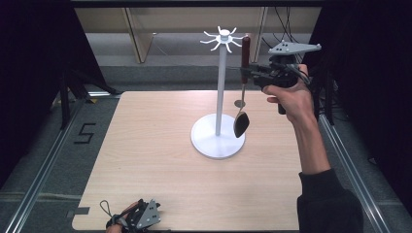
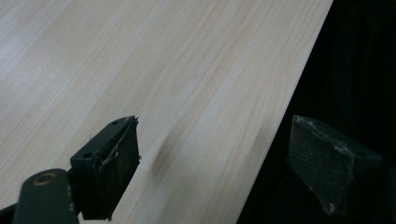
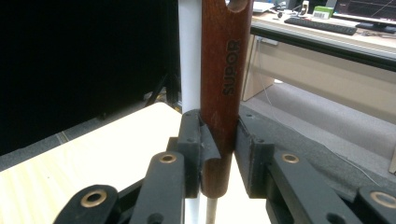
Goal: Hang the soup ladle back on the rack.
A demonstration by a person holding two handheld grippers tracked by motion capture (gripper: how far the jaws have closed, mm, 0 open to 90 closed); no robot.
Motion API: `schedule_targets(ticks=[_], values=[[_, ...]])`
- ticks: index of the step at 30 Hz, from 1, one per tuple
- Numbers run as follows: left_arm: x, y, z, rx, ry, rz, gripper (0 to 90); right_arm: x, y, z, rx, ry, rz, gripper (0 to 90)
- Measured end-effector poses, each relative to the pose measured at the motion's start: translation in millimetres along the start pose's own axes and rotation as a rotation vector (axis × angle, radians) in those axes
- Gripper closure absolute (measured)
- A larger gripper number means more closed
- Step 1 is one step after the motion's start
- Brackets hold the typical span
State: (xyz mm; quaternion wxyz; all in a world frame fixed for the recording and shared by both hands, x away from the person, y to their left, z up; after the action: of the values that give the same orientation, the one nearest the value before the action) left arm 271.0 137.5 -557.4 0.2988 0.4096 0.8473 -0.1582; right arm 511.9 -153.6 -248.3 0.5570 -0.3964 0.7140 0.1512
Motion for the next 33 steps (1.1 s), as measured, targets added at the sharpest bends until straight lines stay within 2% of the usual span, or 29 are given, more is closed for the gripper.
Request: schedule_targets(ticks=[2,3,9,10,15,23,25,29,32,33], values=[[0.0,-0.1,-0.3,0.000,0.000,0.001,15.9,-0.4,-1.8,2.1,0.010,-0.002,-0.019,73.9],[0.0,-0.1,-0.2,0.000,0.000,0.001,15.9,-0.5,-0.1,3.2,0.000,0.000,-0.008,73.9],[0.1,0.0,-0.2,-0.001,0.001,0.001,15.9,-0.9,1.3,7.5,0.010,0.013,-0.003,73.9],[0.1,-0.1,-0.2,0.000,0.001,0.001,15.9,-1.2,0.3,8.3,0.011,0.013,-0.019,73.8],[-0.1,-0.2,-0.5,0.000,-0.001,0.002,15.9,-1.7,1.1,11.9,0.012,0.023,-0.020,73.8],[0.2,-0.4,-0.4,0.001,0.001,0.002,15.9,-2.0,3.4,16.6,0.006,0.010,0.011,73.1],[0.1,-0.7,-0.7,0.004,0.000,0.003,15.8,-2.7,4.1,16.3,0.007,0.003,0.034,69.8],[0.3,-0.6,-0.8,0.003,0.001,0.003,15.9,-3.2,2.2,10.3,0.022,-0.004,0.034,63.4],[0.3,-0.4,-0.6,0.001,0.001,0.003,15.9,-1.9,2.2,5.1,0.016,-0.018,0.038,60.5],[0.5,-0.4,-0.3,0.001,0.004,0.003,15.9,2.6,2.8,1.2,0.014,-0.016,0.067,56.8]])
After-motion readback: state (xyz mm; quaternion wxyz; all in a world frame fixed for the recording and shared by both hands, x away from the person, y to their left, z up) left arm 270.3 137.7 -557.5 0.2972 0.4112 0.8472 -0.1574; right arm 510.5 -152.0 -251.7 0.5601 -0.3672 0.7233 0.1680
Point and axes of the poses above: each handheld gripper's, and its own axes: z roughly forward along the jaws, x roughly out of its underside, y roughly to its left, the point moved 7 cm from there along z, roughly forward along the jaws, and after that the axes turned 12 degrees about -z, right-handed, at the moved point
